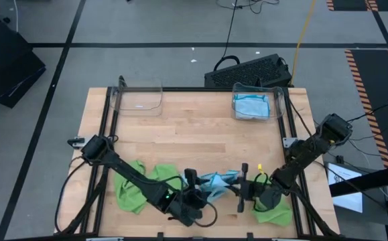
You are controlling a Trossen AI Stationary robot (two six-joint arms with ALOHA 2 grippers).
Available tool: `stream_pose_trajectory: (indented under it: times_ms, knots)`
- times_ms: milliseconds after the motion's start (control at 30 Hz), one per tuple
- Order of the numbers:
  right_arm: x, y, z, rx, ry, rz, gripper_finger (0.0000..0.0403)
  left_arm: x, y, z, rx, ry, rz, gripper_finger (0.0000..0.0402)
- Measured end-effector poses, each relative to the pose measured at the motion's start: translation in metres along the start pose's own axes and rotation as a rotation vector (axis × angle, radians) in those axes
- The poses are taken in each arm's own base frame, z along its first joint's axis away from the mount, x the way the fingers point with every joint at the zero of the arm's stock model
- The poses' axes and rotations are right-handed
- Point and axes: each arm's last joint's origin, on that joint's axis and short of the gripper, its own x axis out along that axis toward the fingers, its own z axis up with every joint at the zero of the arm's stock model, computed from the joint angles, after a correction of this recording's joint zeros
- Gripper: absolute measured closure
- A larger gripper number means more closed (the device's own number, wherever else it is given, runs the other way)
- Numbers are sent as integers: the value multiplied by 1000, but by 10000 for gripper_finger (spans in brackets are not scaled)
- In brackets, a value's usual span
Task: Fold microfiber towels
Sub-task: Fold the blue microfiber cloth
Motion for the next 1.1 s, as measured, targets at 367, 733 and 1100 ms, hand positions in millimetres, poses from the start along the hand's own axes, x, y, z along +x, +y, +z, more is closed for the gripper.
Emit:
stream_pose_trajectory:
  times_ms: [367, 733, 1100]
  knots:
    - [-6, 14, 21, -33, 18, 25, 399, -70, -3, 22, -67, -157, 58, 112]
    - [-1, 10, 20, -6, 30, 4, 399, -21, 11, 18, -153, -96, 85, 123]
    - [-1, 10, 18, -51, 43, 4, 399, -9, 17, 14, -123, -34, -67, 123]
